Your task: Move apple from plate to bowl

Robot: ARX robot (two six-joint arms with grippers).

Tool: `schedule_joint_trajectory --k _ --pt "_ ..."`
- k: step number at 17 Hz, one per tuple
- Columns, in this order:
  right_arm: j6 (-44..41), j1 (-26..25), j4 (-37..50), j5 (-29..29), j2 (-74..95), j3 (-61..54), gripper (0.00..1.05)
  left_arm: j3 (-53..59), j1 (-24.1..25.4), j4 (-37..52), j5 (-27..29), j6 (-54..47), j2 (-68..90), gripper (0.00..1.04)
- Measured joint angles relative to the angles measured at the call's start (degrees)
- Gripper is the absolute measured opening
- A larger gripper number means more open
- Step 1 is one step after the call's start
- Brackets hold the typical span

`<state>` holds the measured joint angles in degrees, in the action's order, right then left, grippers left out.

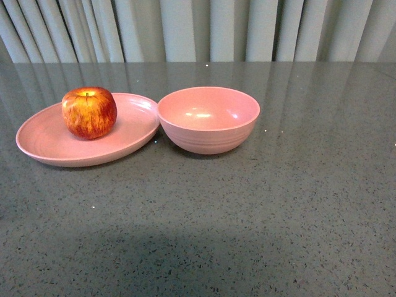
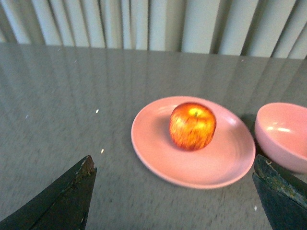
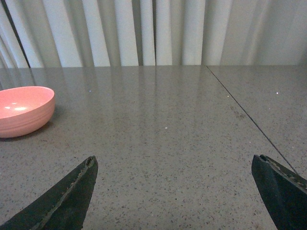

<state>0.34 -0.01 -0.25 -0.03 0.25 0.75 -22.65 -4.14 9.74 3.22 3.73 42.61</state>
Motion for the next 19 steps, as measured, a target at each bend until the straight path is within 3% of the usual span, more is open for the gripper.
schedule_joint_trajectory --k 4,9,19 --pt "0.0 0.0 0.0 0.0 0.0 0.0 0.98 -14.8 0.2 3.7 -6.5 -3.7 23.0 0.98" --pt "0.0 0.0 0.0 0.0 0.0 0.0 0.98 -36.5 -4.0 -5.6 -5.6 -5.9 48.9 0.98" --pt "0.0 0.0 0.0 0.0 0.0 0.0 0.98 -40.3 -3.9 -12.6 -3.2 -5.2 55.0 0.98"
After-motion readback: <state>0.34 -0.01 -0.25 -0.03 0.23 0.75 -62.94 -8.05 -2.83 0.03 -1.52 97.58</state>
